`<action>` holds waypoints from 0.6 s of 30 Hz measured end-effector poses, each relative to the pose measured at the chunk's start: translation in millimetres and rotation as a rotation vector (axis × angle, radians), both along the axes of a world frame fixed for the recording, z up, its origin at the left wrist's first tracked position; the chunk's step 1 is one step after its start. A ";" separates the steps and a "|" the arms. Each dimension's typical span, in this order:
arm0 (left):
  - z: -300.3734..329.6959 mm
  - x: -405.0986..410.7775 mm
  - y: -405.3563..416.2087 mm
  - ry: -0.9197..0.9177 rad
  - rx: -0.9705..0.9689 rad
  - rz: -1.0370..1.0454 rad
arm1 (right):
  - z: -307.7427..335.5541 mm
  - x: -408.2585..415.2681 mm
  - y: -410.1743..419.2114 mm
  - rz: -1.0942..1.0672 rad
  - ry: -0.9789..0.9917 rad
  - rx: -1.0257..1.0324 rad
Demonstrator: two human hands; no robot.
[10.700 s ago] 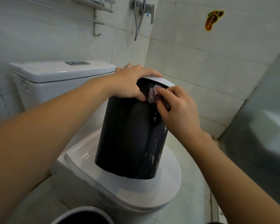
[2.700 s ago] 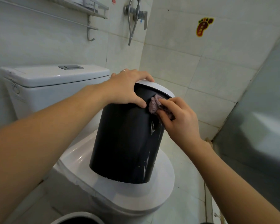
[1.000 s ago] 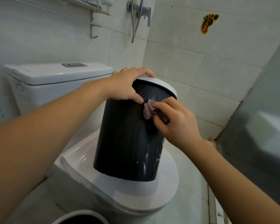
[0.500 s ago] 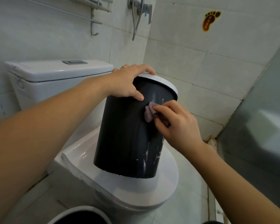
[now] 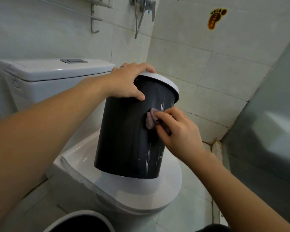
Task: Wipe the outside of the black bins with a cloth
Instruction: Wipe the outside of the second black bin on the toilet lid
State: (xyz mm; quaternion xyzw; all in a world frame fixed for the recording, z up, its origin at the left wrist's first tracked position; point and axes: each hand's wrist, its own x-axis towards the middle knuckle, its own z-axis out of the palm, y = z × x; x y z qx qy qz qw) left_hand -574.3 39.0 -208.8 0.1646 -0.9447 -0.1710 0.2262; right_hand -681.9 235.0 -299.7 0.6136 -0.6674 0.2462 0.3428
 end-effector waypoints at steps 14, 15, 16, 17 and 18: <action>-6.5 -5.2 -5.4 0.008 -0.060 0.038 | -4.0 8.8 2.9 0.006 0.003 0.007; -6.1 -5.5 -5.6 0.007 -0.062 0.040 | -5.5 9.9 3.1 0.016 -0.005 0.018; -5.7 -5.7 -5.5 0.006 -0.065 0.042 | -8.9 11.3 4.6 0.040 -0.009 0.037; -5.4 -5.4 -5.4 0.004 -0.067 0.043 | -13.8 13.5 7.2 0.070 -0.008 0.061; -5.3 -5.1 -5.5 0.001 -0.066 0.043 | -20.1 16.3 10.7 0.100 -0.002 0.087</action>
